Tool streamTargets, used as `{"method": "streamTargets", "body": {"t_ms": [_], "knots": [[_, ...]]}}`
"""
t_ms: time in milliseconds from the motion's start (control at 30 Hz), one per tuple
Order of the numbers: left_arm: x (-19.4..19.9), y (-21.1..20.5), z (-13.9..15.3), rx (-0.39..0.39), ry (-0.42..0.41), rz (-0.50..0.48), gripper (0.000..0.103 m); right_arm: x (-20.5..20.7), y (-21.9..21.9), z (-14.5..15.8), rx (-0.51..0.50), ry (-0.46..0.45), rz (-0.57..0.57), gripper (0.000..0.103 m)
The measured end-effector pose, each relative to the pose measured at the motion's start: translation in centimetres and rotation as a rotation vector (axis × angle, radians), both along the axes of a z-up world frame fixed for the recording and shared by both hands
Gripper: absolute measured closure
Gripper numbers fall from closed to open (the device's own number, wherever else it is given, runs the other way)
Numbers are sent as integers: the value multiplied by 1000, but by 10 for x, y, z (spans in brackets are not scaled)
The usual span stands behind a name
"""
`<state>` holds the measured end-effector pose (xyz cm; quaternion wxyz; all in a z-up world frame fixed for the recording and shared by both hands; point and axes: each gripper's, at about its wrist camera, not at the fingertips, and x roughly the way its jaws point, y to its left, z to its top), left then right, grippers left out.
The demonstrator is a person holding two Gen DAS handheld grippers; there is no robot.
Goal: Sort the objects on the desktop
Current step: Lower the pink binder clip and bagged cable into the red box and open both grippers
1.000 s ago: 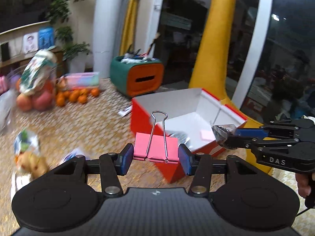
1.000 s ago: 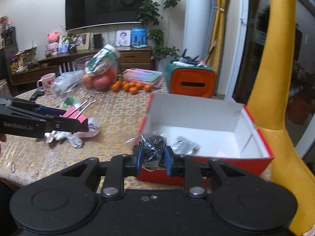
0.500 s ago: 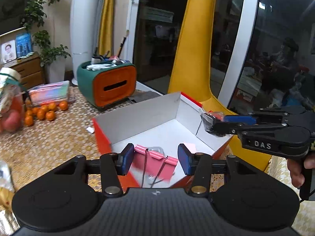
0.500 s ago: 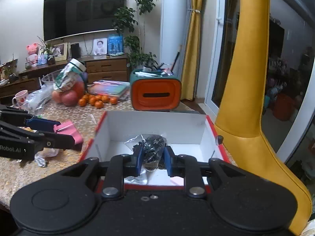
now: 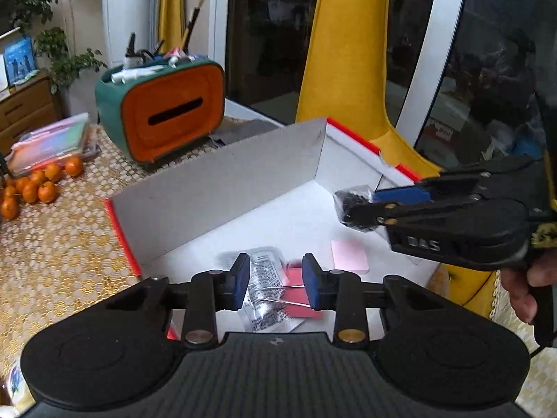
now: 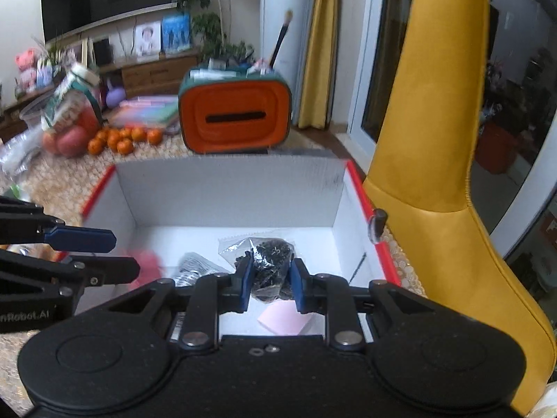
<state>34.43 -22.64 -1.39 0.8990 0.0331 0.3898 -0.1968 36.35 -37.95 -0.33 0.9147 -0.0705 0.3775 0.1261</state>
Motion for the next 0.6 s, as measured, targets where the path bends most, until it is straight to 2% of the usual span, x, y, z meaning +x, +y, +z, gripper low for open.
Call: {"method": "streamTargets", "body": {"t_ms": [200, 400, 600], "knots": [[3, -3, -9, -3, 33, -14, 71, 21, 6, -20, -37, 84, 7, 80], [0, -4, -16, -23, 61, -29, 71, 28, 9, -24, -57, 108, 8, 80], [-7, -1, -14, -32, 63, -26, 71, 26, 7, -21, -22, 113, 18, 70]]}}
